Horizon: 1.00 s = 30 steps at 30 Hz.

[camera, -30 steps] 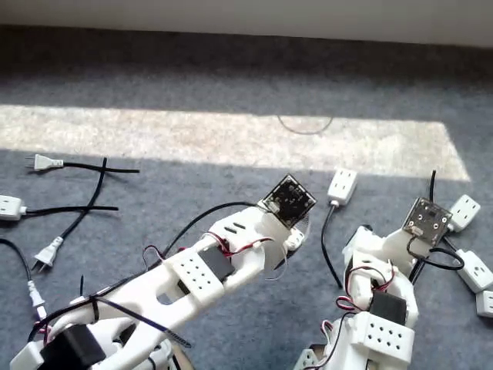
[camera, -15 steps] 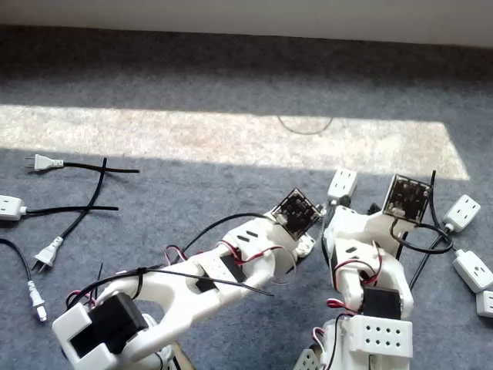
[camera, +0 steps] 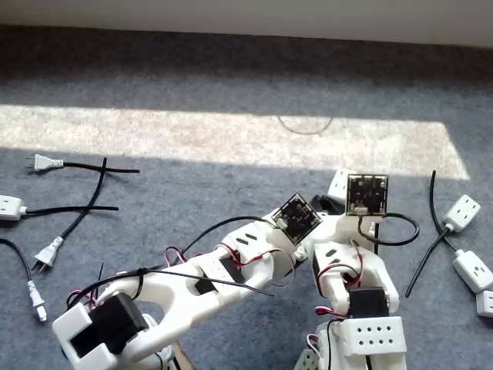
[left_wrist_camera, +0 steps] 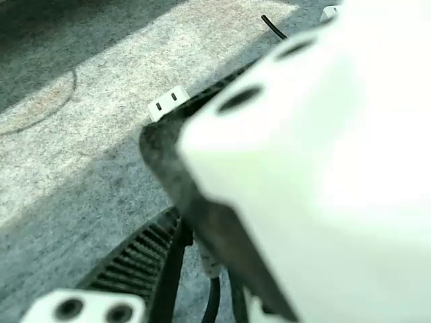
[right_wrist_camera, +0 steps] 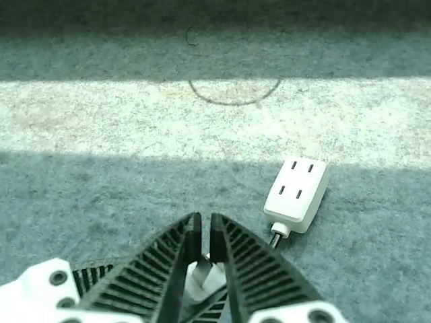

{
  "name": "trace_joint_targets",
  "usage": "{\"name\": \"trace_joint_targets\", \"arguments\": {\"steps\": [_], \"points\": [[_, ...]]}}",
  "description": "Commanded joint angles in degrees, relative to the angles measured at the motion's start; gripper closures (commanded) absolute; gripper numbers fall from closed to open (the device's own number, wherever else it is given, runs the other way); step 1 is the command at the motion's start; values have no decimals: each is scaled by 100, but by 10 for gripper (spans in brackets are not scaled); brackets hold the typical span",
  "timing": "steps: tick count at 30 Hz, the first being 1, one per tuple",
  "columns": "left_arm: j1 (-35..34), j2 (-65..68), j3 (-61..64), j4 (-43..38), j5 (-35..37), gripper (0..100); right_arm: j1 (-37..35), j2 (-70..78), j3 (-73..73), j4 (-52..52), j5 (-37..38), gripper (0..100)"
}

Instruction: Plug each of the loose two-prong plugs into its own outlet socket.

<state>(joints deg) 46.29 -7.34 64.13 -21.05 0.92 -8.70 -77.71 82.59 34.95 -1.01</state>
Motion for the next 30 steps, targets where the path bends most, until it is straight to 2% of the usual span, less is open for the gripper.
{"name": "trace_joint_targets", "arguments": {"steps": [1, 5, 8, 12, 17, 30], "points": [[163, -462, 84, -88, -9, 994, 180, -75, 444, -875, 246, 961], [611, -1543, 796, -88, -9, 994, 725, -48, 1033, -1974, 246, 961], [848, -2475, 1305, -88, -9, 994, 778, -40, 1165, -2105, 193, 961], [778, -3363, 1727, -79, -9, 994, 804, -40, 1200, -2097, 185, 961], [497, -3521, 1815, -79, -9, 994, 813, -40, 1226, -2088, 193, 961], [321, -3574, 1640, -97, 26, 994, 787, -40, 1385, -2088, 185, 961]]}}
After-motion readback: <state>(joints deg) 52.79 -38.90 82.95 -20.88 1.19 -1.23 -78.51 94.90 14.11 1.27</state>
